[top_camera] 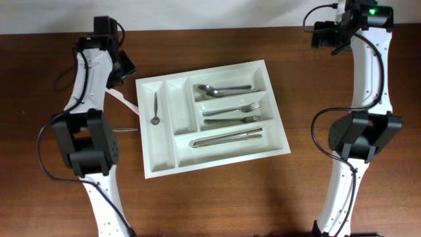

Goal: Pack container
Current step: 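Move the left gripper over the pink plastic knife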

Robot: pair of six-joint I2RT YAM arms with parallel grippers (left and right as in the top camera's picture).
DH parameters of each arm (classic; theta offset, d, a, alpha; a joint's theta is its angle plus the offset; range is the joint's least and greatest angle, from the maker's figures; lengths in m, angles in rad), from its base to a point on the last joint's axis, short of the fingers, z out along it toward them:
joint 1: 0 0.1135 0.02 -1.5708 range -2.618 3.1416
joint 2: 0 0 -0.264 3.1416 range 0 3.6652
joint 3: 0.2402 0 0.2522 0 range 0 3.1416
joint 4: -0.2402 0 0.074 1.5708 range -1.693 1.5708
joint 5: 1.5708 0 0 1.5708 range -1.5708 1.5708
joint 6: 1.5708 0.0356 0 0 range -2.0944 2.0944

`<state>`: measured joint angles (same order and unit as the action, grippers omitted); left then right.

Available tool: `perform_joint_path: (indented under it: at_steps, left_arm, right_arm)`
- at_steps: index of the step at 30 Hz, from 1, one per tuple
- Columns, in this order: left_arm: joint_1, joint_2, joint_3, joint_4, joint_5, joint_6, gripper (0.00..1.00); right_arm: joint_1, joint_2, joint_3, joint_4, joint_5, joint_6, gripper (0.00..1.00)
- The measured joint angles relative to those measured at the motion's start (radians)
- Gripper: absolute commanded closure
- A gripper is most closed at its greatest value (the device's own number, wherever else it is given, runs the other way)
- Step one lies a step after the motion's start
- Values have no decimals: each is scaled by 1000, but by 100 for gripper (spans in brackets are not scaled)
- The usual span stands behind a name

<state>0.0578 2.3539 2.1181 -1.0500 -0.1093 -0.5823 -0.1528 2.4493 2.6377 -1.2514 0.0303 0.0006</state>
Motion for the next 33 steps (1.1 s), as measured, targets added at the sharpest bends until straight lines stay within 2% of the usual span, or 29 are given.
perform_joint_path:
  at_steps: [10, 20, 33]
  left_arm:
    - [116, 53, 0, -50, 16, -156, 44]
    - [96, 114, 3, -139, 76, -171, 45]
    - [76, 114, 3, -156, 97, -156, 49]
  right_arm:
    - [0, 0, 0, 0, 0, -1, 1]
    - [0, 0, 0, 0, 0, 0, 1]
    - [0, 0, 0, 0, 0, 0, 1]
